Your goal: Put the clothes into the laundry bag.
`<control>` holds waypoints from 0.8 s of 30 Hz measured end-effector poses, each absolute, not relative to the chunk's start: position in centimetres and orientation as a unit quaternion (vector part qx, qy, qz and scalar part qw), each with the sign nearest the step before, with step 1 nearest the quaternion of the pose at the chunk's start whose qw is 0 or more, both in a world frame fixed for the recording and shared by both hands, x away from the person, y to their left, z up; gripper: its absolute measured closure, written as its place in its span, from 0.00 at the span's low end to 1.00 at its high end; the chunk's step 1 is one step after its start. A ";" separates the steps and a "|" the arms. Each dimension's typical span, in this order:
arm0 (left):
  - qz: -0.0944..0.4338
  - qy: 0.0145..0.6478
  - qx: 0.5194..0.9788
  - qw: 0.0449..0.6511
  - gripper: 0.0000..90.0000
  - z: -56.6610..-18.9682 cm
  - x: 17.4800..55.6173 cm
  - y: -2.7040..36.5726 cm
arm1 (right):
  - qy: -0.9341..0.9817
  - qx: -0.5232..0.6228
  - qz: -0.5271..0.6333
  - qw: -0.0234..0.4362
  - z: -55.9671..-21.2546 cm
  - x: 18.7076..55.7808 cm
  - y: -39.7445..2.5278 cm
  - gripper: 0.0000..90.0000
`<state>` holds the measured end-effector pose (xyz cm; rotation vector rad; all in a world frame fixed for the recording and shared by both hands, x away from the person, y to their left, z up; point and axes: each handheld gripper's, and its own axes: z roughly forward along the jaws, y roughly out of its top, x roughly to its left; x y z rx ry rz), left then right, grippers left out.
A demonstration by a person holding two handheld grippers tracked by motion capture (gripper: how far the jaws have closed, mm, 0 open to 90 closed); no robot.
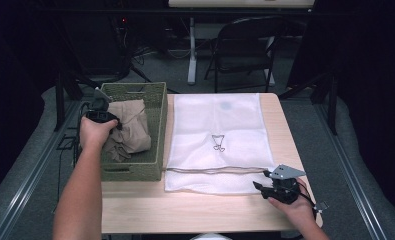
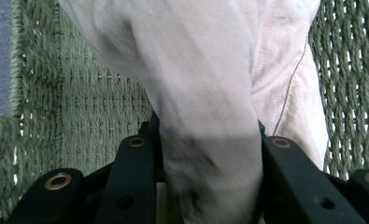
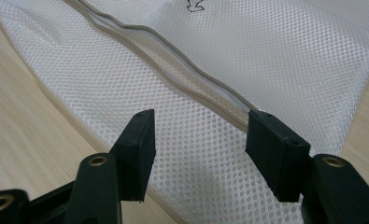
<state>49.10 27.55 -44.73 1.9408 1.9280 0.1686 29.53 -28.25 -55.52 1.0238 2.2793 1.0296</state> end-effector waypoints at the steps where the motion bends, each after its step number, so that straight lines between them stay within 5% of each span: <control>1: 0.060 0.689 0.694 0.200 0.76 -44.6 49.1 27.6 | 0.823 0.369 0.372 0.220 -55.5 29.5 -28.2 0.47; 24: 0.072 0.683 0.692 0.222 0.76 -41.4 48.8 27.6 | 0.835 0.343 0.367 0.224 -51.5 30.5 -26.2 0.51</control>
